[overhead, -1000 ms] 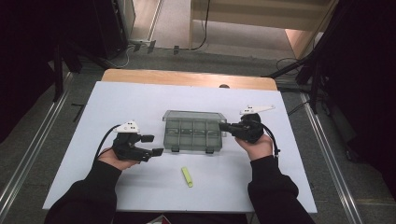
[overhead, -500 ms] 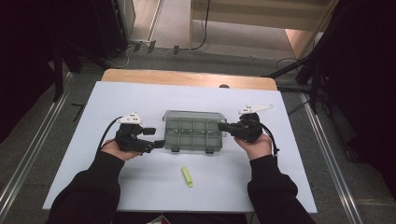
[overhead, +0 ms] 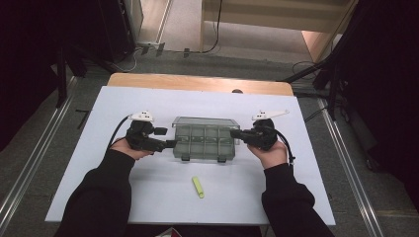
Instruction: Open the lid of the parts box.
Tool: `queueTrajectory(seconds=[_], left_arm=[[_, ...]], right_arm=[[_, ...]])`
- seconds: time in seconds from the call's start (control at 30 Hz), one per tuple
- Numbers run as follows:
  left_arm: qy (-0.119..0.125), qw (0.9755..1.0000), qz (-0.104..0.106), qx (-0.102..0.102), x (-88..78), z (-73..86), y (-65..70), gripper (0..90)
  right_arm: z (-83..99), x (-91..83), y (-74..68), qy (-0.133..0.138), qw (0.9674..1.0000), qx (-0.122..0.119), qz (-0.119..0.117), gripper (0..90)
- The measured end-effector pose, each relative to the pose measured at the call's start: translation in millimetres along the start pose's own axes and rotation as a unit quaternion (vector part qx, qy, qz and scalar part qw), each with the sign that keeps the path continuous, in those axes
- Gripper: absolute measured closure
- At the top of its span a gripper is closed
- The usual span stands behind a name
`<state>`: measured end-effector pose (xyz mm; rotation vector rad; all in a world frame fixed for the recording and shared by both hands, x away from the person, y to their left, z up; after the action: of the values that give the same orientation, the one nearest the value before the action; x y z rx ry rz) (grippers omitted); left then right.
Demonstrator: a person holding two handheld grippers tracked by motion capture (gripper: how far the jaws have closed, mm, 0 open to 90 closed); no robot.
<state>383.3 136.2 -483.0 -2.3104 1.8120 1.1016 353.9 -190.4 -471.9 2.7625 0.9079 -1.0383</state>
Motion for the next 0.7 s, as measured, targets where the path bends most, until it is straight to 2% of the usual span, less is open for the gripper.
queueTrajectory(seconds=[0.07,0.23,0.3,0.37,0.47,0.53,0.67,0.7], left_arm=[[-0.004,1.0000,-0.007,0.003,0.5,-1.6,-3.0,28.5],[0.003,0.9997,-0.021,0.013,2.5,-7.6,-8.8,28.5],[0.005,0.9999,-0.011,0.006,3.7,-7.8,-11.0,32.2],[0.009,0.9999,-0.005,0.001,5.2,-8.4,-14.0,32.3],[-0.004,0.9996,-0.027,0.006,6.2,-9.0,-19.8,34.9],[0.001,0.9995,-0.029,0.008,6.1,-12.0,-22.8,37.3],[0.001,0.9988,-0.040,0.028,5.9,-16.1,-25.3,38.2],[0.007,0.9988,-0.039,0.029,6.0,-17.3,-26.2,38.2]], right_arm=[[-0.4,0.1,0.2,0.001,1.0000,0.000,0.000,90.0],[-1.1,1.5,-1.2,0.000,1.0000,-0.001,0.000,90.0],[-1.0,1.7,-2.0,0.002,1.0000,-0.003,0.003,90.0],[-0.8,1.5,-2.2,0.001,1.0000,-0.002,0.004,90.0],[-0.7,1.7,-2.3,0.001,1.0000,-0.002,0.003,90.0],[-0.6,2.3,-2.3,0.001,1.0000,-0.002,0.004,90.0],[-1.0,4.6,-3.6,0.002,1.0000,-0.005,0.003,90.0],[-1.1,5.5,-4.3,0.002,1.0000,-0.006,0.005,90.0]])
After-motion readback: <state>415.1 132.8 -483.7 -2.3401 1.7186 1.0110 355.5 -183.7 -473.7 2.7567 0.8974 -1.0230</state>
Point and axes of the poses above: each handheld gripper's, and its own axes: x roughly forward along the jaws, z roughly out of its underside, y roughly to its right, the point moved 4 cm from there along x, roughly forward along the jaws, and after that the axes turned 14 degrees about z, right-handed, at the moved point
